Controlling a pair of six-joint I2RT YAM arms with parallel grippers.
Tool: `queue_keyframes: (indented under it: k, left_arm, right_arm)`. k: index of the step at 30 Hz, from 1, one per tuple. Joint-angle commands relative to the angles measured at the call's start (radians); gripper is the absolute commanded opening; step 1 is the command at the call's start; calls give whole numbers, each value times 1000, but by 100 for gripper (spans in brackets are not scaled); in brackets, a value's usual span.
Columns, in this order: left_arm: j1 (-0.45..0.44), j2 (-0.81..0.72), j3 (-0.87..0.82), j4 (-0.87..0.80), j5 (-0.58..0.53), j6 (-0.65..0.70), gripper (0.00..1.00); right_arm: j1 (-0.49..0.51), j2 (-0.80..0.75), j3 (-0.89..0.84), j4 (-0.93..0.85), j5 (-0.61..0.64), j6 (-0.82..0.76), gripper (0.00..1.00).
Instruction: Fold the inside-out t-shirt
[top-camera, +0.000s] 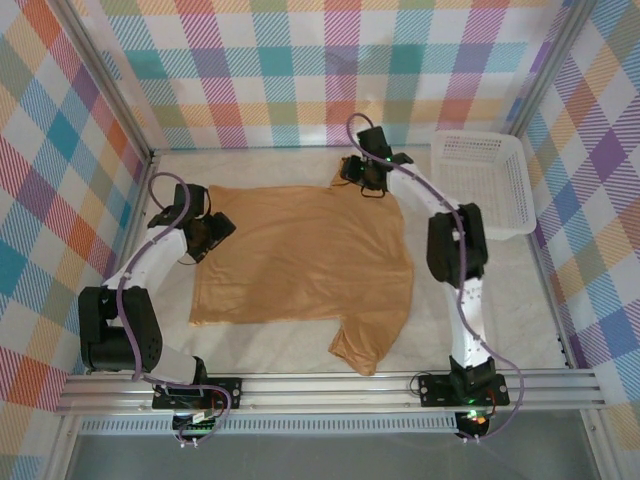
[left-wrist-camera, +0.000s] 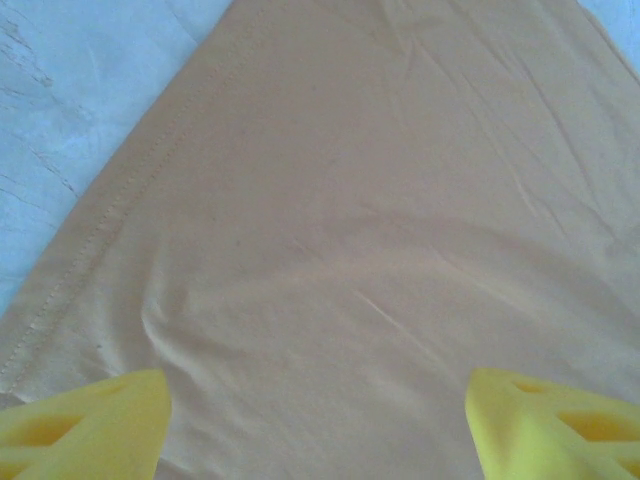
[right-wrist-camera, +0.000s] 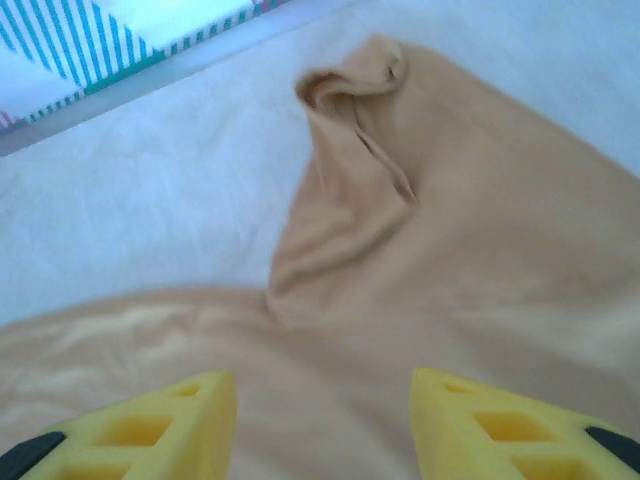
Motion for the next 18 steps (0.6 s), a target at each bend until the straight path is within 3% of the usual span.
queue_keyframes:
  k: [1, 6, 18]
  left_arm:
    - [-13, 31, 13, 23, 17, 4, 77]
    - [-22, 85, 27, 43, 40, 2, 77]
    - [-33, 117, 42, 54, 58, -2, 75]
  right_arm:
    - [-8, 173, 221, -91, 8, -51, 49]
    - [-11, 342, 473, -166, 50, -58, 51]
    - [-28, 369, 456, -142, 44, -70, 55]
